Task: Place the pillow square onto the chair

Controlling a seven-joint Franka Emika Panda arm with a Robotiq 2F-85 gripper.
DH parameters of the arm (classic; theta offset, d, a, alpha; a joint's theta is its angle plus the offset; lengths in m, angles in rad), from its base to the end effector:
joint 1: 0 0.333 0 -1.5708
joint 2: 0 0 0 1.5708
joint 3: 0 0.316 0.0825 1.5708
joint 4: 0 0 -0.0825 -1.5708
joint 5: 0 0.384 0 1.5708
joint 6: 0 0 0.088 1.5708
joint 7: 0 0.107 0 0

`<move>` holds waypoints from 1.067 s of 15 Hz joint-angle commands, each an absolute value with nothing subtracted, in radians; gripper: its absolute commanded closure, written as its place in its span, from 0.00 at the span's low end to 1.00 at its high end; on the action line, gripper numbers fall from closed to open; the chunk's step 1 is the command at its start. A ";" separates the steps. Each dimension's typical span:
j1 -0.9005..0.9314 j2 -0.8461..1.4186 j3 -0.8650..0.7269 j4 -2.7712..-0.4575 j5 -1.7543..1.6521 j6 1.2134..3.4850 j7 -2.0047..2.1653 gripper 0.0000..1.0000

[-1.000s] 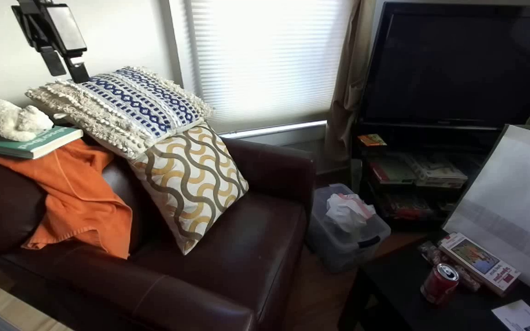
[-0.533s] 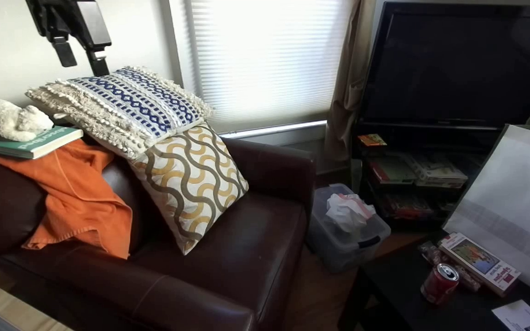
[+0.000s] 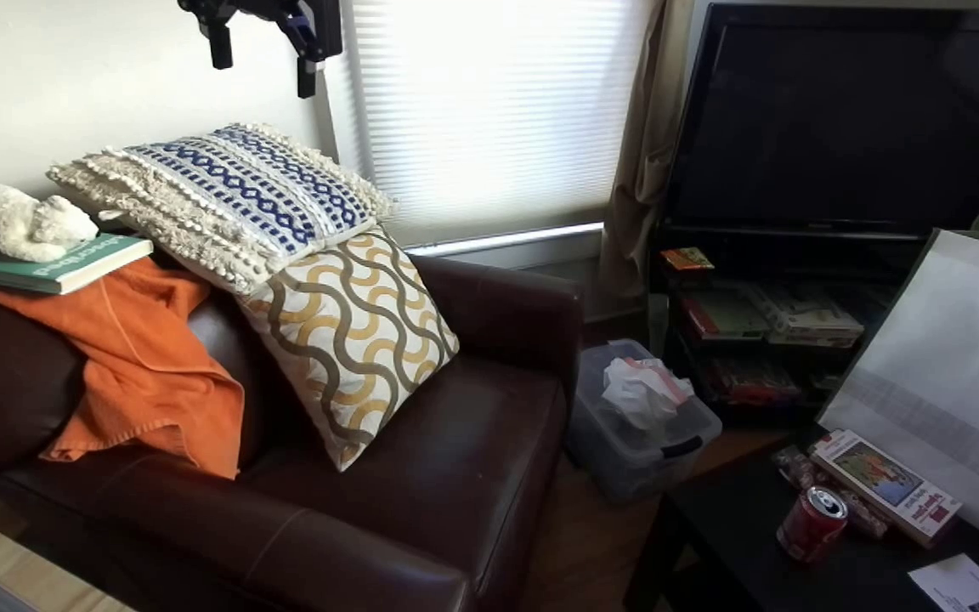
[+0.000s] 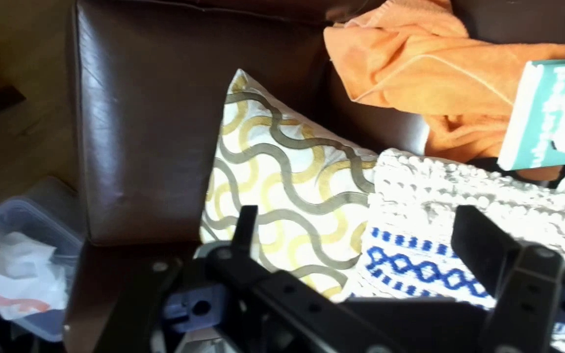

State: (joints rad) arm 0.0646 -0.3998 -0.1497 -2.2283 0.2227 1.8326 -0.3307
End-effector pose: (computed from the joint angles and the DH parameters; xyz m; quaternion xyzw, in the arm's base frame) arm 0.4344 -0.0257 0.5323 -0.9858 -0.0985 -0.0265 0.1335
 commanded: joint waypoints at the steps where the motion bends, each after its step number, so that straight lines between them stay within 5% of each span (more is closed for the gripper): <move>1: 0.116 -0.259 -0.122 -2.104 0.338 1.722 -0.405 0.00; 9: 0.073 -0.279 -0.083 -2.128 0.306 1.750 -0.376 0.00; 16: 0.072 -0.028 -0.155 -2.091 0.722 1.904 -0.757 0.00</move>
State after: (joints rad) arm 0.0840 -0.1769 -0.1355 -2.1423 0.5592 1.8966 -0.5769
